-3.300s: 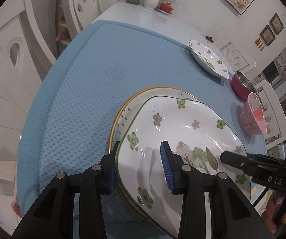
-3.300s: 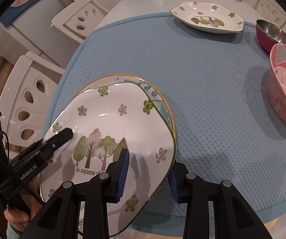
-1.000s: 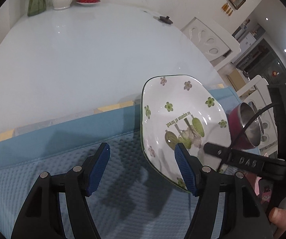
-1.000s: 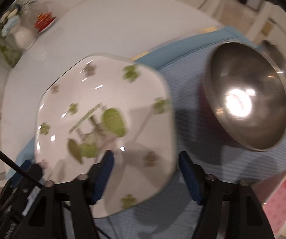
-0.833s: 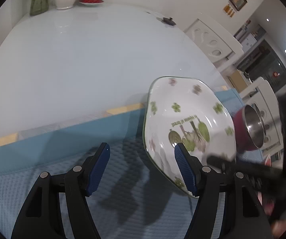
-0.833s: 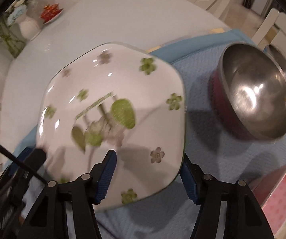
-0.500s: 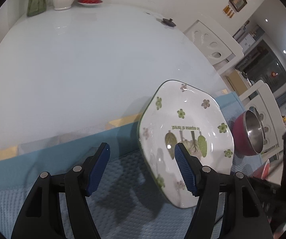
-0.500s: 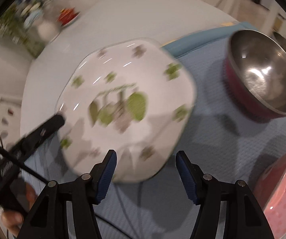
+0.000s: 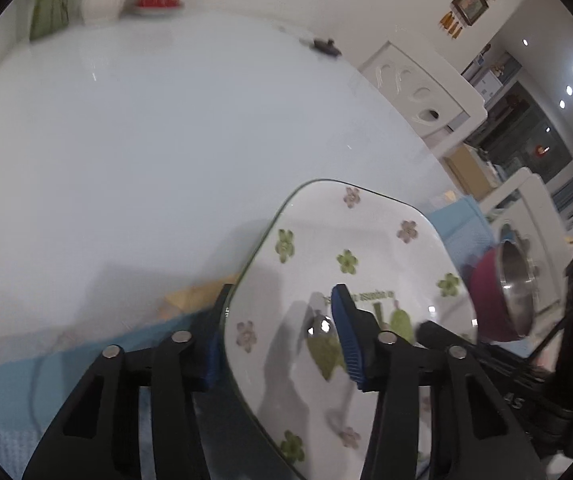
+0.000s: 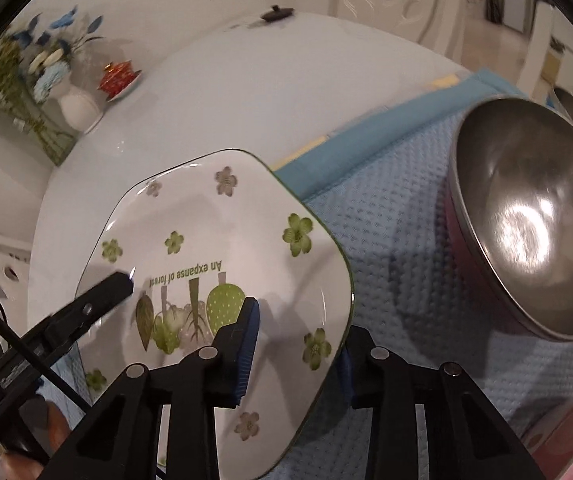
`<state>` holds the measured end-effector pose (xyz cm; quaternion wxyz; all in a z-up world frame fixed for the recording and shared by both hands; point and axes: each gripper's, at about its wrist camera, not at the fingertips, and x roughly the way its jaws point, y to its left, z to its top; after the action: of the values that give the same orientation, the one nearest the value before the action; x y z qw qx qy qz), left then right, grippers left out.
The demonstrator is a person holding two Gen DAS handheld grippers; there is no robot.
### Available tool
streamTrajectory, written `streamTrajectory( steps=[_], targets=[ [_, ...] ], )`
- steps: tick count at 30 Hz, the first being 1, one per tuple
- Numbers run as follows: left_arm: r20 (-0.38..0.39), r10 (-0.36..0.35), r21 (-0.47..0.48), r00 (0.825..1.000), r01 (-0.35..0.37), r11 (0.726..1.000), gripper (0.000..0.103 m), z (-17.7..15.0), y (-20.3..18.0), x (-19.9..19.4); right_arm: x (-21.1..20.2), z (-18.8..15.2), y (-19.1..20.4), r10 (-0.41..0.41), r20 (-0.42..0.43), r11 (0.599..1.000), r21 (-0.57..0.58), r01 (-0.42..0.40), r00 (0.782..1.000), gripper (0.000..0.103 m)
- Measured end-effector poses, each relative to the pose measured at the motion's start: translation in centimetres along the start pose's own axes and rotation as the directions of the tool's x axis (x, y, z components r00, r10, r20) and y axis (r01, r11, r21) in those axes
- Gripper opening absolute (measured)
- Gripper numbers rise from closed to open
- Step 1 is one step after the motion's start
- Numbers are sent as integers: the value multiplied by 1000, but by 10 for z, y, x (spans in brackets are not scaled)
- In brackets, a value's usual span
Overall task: Organize plates and bowls
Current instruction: 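Lift the tree-print plate with the right gripper and carry it over the plate stack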
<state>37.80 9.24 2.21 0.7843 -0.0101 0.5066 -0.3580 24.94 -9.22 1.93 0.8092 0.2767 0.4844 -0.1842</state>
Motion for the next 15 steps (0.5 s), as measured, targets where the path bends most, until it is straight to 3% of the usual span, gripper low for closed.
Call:
streamTrajectory(
  steps=[3, 11, 15],
  targets=[
    [36, 7, 6, 999, -7, 1000, 28, -4, 4, -8, 2, -2, -2, 19, 14, 1000, 6, -19, 1000, 34],
    [136, 11, -19, 991, -8, 1000, 28, -33, 9, -67, -3, -15, 5, 147, -29, 985, -86, -149, 989, 36],
    [124, 53, -58, 991, -46, 997, 28, -60, 24, -92, -18, -44, 32, 191, -79, 955, -216, -204, 978, 35]
  ],
)
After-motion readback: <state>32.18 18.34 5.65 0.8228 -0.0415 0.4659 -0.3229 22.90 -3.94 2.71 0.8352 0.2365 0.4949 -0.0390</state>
